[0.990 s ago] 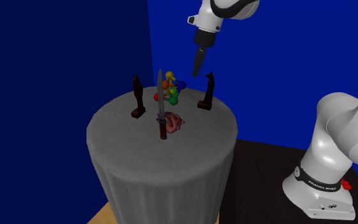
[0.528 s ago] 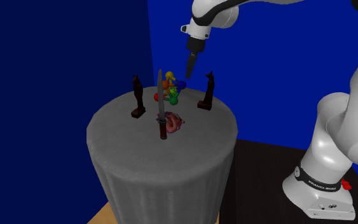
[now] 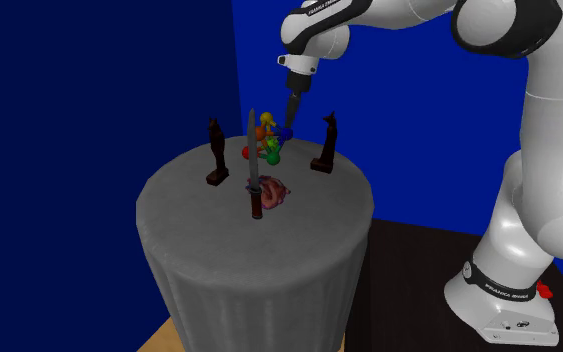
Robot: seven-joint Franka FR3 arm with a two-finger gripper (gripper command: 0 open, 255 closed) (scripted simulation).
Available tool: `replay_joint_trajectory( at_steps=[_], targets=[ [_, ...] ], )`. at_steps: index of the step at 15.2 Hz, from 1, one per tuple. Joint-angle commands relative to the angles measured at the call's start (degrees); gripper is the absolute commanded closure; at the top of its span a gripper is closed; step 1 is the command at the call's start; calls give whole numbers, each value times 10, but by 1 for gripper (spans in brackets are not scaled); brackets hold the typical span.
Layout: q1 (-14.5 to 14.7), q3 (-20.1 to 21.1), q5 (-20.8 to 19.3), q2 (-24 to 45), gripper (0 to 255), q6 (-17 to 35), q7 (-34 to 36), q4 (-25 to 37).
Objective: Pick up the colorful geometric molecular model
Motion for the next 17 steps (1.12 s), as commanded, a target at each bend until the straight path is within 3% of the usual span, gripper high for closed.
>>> replay_joint_trajectory(
  at_steps=[1,8,9,17],
  targets=[
    [-6,3,11,17,0,5,-10,8],
    [-9,9,27,34,0,38,-25,-13],
    [-9,9,27,33,255,39,-26,-15],
    [-9,9,27,33,255,39,-26,-15]
  ],
)
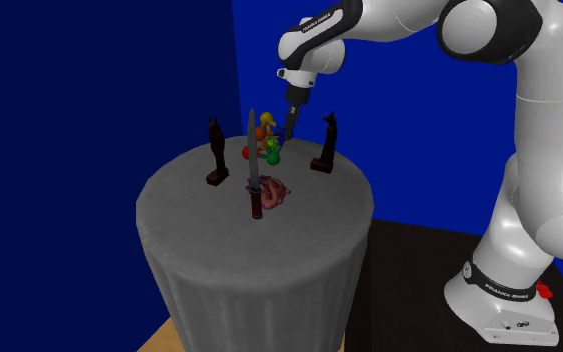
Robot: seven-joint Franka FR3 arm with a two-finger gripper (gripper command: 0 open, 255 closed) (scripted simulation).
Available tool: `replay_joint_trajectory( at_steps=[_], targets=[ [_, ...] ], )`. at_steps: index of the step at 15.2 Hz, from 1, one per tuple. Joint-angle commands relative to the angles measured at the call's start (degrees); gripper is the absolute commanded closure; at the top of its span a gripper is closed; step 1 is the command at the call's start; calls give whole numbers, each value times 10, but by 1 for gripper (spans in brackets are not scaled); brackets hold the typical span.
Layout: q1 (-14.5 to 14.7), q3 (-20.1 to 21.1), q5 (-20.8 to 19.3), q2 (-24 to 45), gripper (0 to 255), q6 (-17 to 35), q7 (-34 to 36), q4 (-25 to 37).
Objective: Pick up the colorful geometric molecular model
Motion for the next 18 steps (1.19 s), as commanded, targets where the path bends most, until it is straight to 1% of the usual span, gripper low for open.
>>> replay_joint_trajectory(
  at_steps=[1,16,18],
  targets=[
    [0,0,0,1,255,-1,1,2],
    [4,-12,-36,-36,255,-94,40,69],
    [4,-12,-36,-36,255,-96,40,70]
  ],
)
